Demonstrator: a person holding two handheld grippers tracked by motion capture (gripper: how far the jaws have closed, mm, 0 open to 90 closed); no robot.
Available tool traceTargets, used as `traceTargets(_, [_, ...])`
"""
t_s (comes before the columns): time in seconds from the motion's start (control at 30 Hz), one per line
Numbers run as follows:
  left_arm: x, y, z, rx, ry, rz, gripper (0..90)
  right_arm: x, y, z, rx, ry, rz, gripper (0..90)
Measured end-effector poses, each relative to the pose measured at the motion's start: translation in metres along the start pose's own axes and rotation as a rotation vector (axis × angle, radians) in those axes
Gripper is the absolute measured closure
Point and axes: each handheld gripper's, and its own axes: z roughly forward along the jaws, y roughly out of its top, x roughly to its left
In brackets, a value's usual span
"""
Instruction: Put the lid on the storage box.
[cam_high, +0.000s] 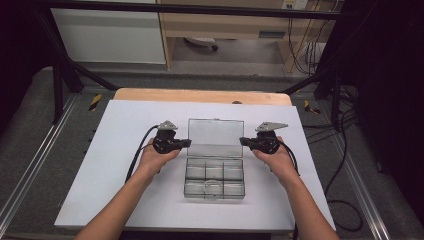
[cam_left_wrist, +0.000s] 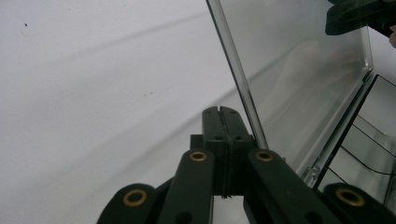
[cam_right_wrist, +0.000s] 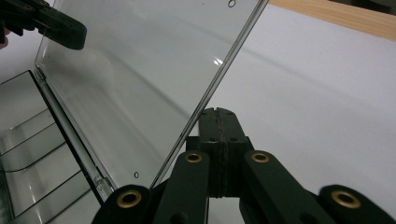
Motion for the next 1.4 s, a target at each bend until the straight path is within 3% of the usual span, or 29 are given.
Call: traceTargets(1.4, [-0.003, 0.014, -0.014, -0.032, -0.002, 0.004, 90.0, 0.003, 0.017, -0.02, -0.037, 0.01, -0.008, 90.0])
